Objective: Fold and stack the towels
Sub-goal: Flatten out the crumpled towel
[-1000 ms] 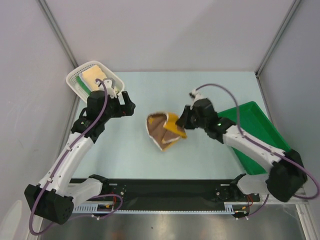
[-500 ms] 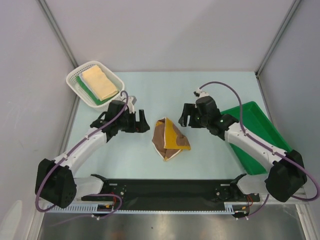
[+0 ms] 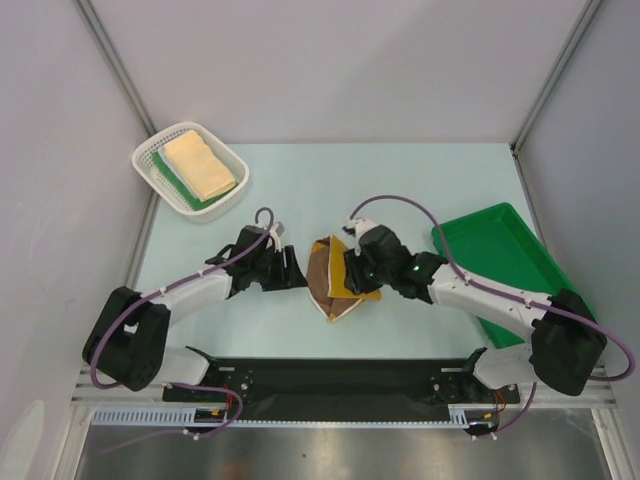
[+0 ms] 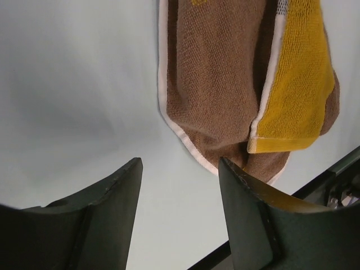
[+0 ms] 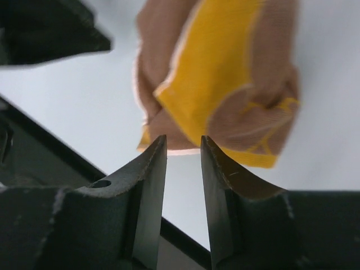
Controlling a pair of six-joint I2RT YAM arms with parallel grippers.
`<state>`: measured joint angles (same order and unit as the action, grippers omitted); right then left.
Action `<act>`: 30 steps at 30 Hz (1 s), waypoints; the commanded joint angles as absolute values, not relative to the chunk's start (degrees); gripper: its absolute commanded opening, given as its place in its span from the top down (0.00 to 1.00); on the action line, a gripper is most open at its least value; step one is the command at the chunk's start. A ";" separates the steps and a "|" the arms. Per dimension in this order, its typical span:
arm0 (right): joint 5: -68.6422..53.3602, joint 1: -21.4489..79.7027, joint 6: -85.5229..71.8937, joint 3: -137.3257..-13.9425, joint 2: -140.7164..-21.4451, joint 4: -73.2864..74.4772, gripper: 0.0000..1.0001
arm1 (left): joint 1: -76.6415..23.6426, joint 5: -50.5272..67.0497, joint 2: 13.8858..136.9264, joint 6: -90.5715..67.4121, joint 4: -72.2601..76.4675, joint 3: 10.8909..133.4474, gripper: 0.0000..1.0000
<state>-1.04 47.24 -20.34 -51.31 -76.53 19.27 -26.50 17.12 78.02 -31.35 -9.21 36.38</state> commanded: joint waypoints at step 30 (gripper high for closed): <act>25.04 65.13 -0.17 -61.70 -100.72 15.64 0.51 | -16.17 19.16 66.45 -37.62 -0.35 27.42 0.28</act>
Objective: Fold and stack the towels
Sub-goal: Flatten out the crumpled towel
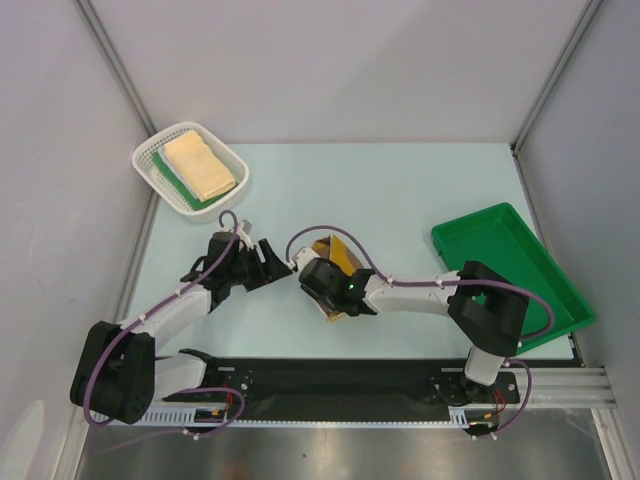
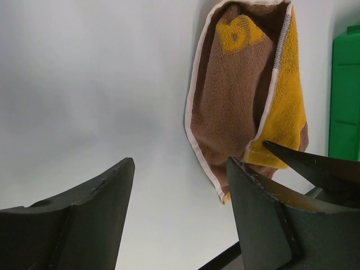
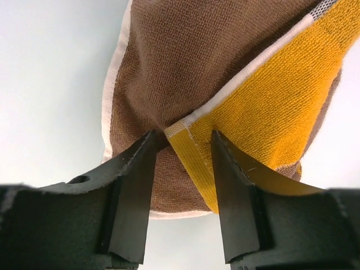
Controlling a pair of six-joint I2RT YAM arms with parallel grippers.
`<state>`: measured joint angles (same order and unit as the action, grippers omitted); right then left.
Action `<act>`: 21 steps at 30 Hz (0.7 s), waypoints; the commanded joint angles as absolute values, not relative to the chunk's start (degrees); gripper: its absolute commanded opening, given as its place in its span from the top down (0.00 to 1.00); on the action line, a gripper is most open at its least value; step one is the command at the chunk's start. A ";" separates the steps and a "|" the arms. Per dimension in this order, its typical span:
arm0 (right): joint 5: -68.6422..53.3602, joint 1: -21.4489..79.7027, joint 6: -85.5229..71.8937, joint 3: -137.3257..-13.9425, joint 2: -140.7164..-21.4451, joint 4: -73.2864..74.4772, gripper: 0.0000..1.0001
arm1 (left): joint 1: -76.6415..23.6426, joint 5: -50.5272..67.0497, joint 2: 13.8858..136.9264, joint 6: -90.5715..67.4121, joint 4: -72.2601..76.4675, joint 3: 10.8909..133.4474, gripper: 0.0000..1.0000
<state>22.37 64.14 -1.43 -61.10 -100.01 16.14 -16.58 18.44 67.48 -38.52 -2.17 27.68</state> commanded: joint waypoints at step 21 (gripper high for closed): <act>13.82 39.14 -12.04 -55.11 -77.19 13.80 1.00 | -22.94 11.69 66.71 -32.43 -7.03 34.28 0.28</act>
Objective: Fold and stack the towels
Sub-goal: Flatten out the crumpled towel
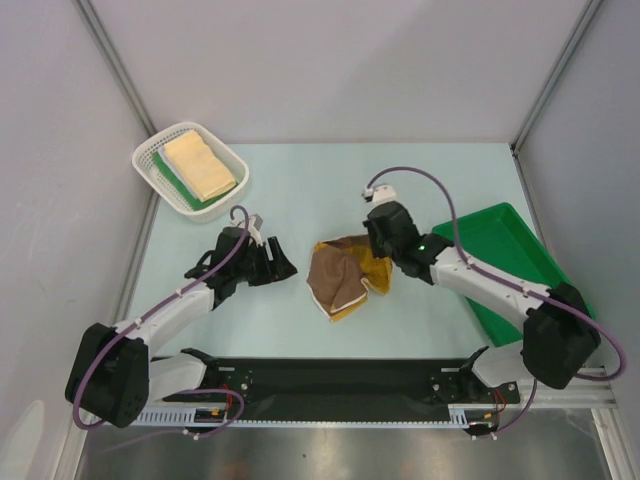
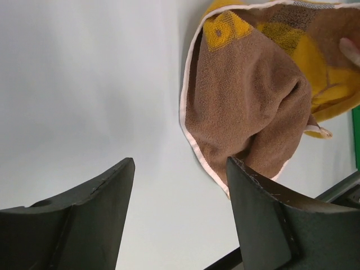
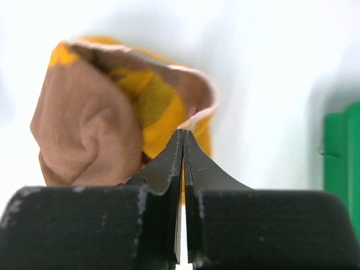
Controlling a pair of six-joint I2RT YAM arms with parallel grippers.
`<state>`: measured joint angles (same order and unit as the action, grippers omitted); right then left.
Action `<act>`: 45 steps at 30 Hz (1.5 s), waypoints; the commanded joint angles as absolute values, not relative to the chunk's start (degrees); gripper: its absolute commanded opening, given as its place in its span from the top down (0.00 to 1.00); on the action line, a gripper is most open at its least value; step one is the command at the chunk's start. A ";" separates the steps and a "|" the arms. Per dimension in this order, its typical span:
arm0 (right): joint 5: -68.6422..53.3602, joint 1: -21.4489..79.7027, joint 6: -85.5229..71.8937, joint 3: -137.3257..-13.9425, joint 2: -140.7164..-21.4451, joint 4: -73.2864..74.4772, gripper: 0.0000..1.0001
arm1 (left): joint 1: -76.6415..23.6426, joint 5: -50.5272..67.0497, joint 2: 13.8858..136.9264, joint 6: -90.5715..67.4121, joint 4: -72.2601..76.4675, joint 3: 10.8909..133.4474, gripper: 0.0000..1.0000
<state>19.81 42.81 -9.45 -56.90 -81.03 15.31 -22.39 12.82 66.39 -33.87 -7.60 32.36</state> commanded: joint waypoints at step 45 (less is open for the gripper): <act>-14.41 13.72 -25.49 -49.75 -75.93 11.60 1.00 | -63.02 -1.94 98.43 24.60 -16.26 72.93 0.33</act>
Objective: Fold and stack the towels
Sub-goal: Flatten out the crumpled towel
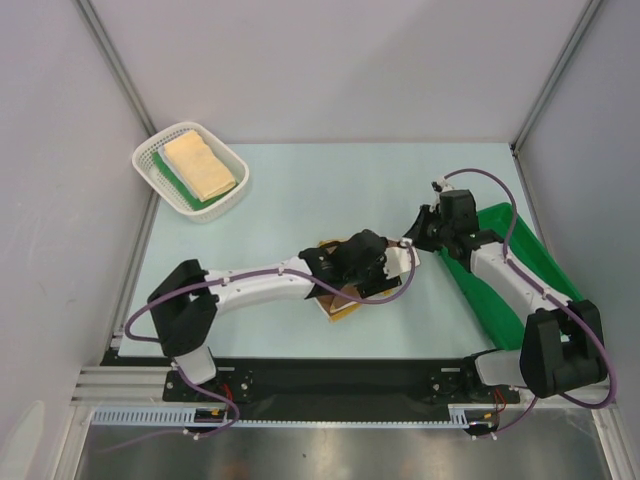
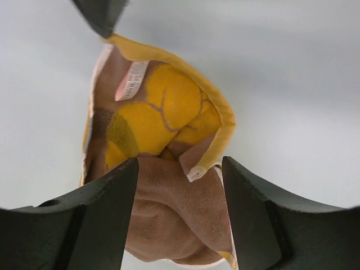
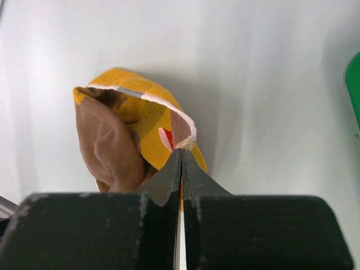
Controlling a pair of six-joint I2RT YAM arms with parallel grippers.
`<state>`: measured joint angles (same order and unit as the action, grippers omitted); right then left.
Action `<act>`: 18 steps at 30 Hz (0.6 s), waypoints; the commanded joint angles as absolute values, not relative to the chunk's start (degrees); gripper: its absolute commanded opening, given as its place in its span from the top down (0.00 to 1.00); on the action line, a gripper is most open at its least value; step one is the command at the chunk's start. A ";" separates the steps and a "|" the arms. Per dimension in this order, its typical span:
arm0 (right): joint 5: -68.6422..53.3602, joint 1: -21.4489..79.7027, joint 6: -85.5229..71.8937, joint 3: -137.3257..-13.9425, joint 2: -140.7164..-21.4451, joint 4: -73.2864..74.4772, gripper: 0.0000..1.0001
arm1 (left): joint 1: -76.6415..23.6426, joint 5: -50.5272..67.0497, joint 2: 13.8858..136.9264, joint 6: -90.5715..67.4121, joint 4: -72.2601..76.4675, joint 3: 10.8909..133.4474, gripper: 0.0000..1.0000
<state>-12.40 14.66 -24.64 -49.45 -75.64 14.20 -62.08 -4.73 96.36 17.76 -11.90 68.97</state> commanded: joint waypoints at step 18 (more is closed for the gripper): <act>-16.79 10.55 -24.52 -48.96 -77.87 10.72 1.00 | -63.72 -2.98 107.31 31.46 -23.56 78.84 0.41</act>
